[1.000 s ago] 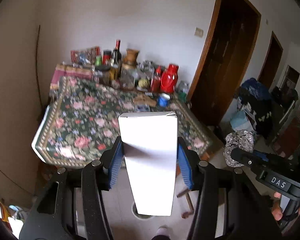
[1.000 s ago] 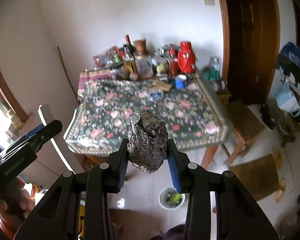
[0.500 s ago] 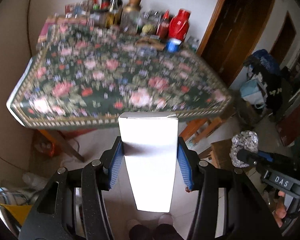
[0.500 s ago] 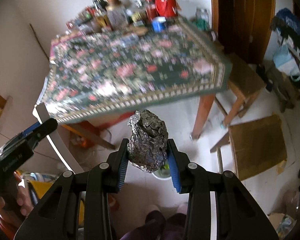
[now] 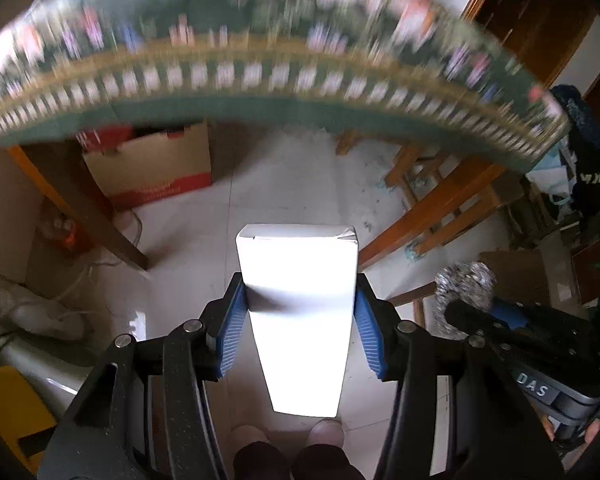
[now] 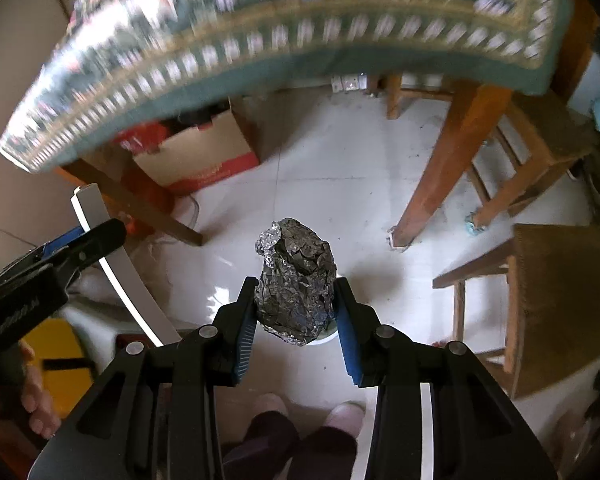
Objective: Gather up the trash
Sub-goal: 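Open both tools to drop the card and foil ball into the bucket, then raise both open tools back toward the table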
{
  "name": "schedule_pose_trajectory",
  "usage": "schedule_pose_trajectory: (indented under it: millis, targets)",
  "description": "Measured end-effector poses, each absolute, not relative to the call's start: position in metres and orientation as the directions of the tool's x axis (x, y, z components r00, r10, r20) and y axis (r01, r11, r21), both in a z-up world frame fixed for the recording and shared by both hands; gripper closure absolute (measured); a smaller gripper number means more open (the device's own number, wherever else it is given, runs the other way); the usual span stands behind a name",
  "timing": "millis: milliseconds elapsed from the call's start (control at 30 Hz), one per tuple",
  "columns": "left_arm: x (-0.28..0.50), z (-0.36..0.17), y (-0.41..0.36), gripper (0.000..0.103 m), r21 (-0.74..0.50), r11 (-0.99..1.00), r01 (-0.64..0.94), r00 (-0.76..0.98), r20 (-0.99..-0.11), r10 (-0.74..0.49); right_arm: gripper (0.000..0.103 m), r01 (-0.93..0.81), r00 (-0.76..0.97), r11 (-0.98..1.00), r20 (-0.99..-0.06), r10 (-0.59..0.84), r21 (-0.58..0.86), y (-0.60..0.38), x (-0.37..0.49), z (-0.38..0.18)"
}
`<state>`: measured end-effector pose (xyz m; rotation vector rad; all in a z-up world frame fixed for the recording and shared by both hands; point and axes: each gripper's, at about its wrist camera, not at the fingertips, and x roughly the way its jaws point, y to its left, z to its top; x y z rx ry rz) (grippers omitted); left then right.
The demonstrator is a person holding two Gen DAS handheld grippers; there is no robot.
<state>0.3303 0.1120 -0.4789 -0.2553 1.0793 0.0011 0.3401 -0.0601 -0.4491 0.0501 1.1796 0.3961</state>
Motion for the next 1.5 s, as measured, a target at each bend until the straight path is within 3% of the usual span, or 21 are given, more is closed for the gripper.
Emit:
schedule_pose_trajectory:
  millis: [167, 233, 433, 733, 900, 1233, 1500]
  targets:
    - [0.337, -0.536, 0.117, 0.052, -0.206, 0.968, -0.142, 0.453, -0.883, -0.121, 0.067, -0.313, 0.279, 0.904, -0.882, 0.38, 0.29, -0.046, 0.353, -0.503]
    - [0.34, -0.557, 0.12, 0.052, -0.202, 0.967, -0.156, 0.441, -0.89, -0.115, 0.062, -0.322, 0.25, 0.895, -0.884, 0.394, 0.308, -0.04, 0.359, -0.526]
    - [0.351, -0.609, 0.121, 0.052, -0.236, 0.951, -0.199, 0.408, -0.902, -0.138, 0.058, -0.261, 0.142, 0.903, -0.912, 0.384, 0.34, -0.039, 0.374, -0.578]
    - [0.362, -0.654, 0.099, 0.052, -0.29, 0.932, -0.219, 0.359, -0.912, -0.2, 0.058, -0.227, 0.149, 0.931, -0.934, 0.325, 0.288, -0.062, 0.372, -0.588]
    - [0.364, -0.678, 0.085, 0.052, -0.284, 0.934, -0.219, 0.212, -0.948, -0.238, 0.058, -0.221, 0.158, 0.933, -0.934, 0.32, 0.283, -0.069, 0.373, -0.584]
    - [0.343, -0.608, 0.082, 0.052, -0.275, 0.947, -0.167, 0.24, -0.943, -0.232, 0.058, -0.225, 0.206, 0.927, -0.915, 0.347, 0.301, -0.072, 0.363, -0.527]
    - [0.327, -0.506, 0.084, 0.052, -0.239, 0.964, -0.119, 0.301, -0.934, -0.194, 0.058, -0.233, 0.265, 0.927, -0.898, 0.351, 0.294, -0.077, 0.347, -0.448]
